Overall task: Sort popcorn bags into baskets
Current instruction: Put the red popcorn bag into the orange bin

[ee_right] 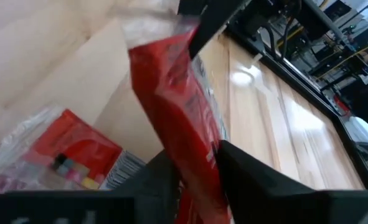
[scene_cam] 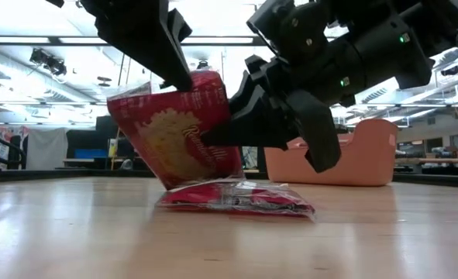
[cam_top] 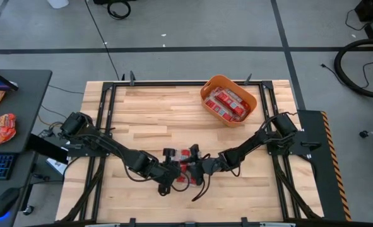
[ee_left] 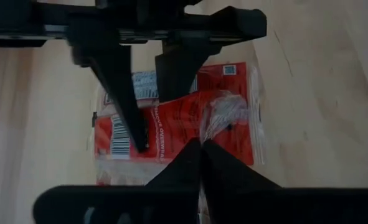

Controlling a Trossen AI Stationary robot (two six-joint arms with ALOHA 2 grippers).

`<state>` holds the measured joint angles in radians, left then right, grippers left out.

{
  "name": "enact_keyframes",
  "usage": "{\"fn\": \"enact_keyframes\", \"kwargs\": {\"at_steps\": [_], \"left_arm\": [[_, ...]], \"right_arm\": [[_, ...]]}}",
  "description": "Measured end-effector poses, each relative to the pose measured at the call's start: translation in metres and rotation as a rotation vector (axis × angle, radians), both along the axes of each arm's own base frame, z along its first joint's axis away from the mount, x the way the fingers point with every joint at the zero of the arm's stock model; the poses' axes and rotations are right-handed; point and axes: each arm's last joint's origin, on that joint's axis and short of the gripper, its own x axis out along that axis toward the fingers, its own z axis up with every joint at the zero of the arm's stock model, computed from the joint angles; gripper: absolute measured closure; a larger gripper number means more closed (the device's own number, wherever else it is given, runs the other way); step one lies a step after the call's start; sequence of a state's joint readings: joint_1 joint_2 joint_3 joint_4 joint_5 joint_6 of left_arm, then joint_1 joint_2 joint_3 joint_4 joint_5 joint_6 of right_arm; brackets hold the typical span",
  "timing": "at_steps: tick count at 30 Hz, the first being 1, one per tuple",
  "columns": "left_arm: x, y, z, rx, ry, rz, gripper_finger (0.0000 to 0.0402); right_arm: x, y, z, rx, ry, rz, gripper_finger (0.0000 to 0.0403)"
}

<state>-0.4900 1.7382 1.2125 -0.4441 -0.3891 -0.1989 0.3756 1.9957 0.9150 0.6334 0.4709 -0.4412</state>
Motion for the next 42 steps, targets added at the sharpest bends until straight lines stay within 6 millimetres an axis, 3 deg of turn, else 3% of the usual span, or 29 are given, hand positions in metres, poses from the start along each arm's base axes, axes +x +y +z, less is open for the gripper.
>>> {"fn": "enact_keyframes", "kwargs": {"at_steps": [6, 10, 15, 20, 26, 29, 42], "left_arm": [[0.0, 0.0, 0.0, 0.007, -0.005, 0.005, 0.0351], [-0.004, 0.001, 0.004, -0.005, 0.001, 0.024, 0.0322], [-0.011, 0.006, 0.01, 0.002, 0.019, 0.08, 0.0277], [-0.014, 0.008, 0.01, -0.018, 0.045, 0.116, 0.0246], [-0.016, 0.008, 0.009, -0.064, 0.061, 0.146, 0.0247], [-0.016, 0.009, 0.009, -0.058, 0.068, 0.151, 0.0248], [-0.018, 0.015, 0.007, -0.002, 0.092, 0.163, 0.0248]], "right_arm": [[-0.001, -0.001, -0.002, -0.019, 0.025, -0.012, 0.0376], [-0.008, -0.002, 0.003, -0.098, 0.063, -0.111, 0.0382], [-0.024, -0.001, 0.034, -0.247, 0.077, -0.247, 0.0365], [-0.039, -0.013, 0.079, -0.307, 0.018, -0.374, 0.0379], [-0.062, -0.044, 0.129, -0.26, -0.064, -0.582, 0.0378], [-0.071, -0.063, 0.142, -0.216, -0.079, -0.653, 0.0378], [-0.081, -0.145, 0.142, -0.032, 0.137, -0.974, 0.0379]]}}
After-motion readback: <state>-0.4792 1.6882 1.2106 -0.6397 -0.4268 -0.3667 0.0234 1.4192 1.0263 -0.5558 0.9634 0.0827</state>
